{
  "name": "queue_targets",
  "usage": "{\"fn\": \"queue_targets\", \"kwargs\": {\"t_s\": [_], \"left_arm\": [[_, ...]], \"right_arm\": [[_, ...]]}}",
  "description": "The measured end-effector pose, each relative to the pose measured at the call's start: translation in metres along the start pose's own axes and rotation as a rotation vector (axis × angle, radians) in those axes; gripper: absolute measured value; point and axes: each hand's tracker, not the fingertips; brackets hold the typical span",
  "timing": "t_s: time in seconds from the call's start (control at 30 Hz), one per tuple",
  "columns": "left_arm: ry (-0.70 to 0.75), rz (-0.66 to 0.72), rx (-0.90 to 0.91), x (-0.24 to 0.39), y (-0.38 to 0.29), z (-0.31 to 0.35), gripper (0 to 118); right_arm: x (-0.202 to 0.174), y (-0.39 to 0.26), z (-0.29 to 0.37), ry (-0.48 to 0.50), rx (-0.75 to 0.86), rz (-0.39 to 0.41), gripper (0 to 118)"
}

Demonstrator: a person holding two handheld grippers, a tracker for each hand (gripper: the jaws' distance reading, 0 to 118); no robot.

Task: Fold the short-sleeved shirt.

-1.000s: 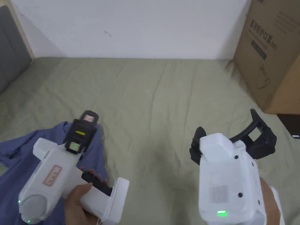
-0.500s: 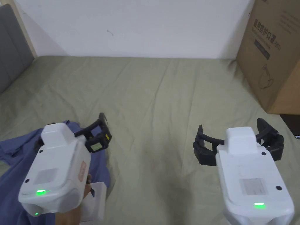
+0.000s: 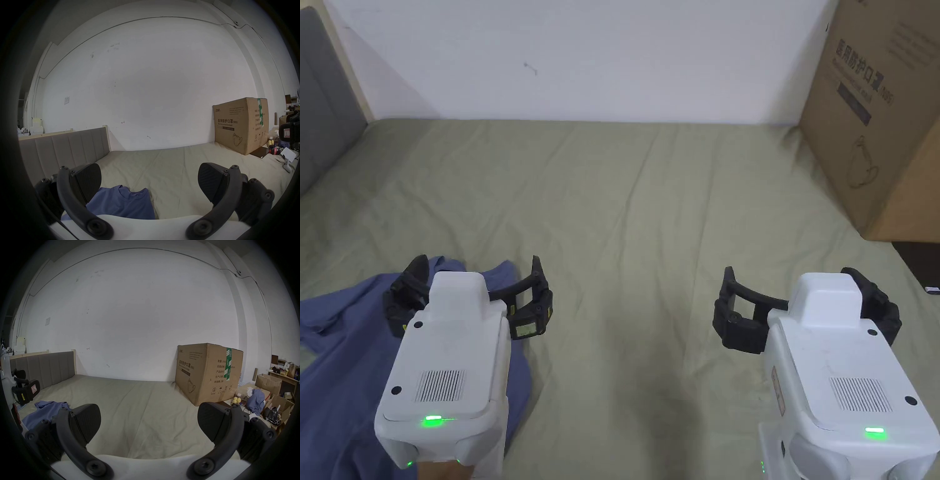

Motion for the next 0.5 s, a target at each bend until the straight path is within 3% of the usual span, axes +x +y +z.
{"fn": "queue_targets", "kwargs": {"t_s": [0.5], "left_arm": [[0.0, 0.029, -0.01, -0.003, -0.001, -0.0023, 118]], "right_arm": [[0.0005, 0.001, 0.0029, -0.006, 0.001, 0.004, 117]]}}
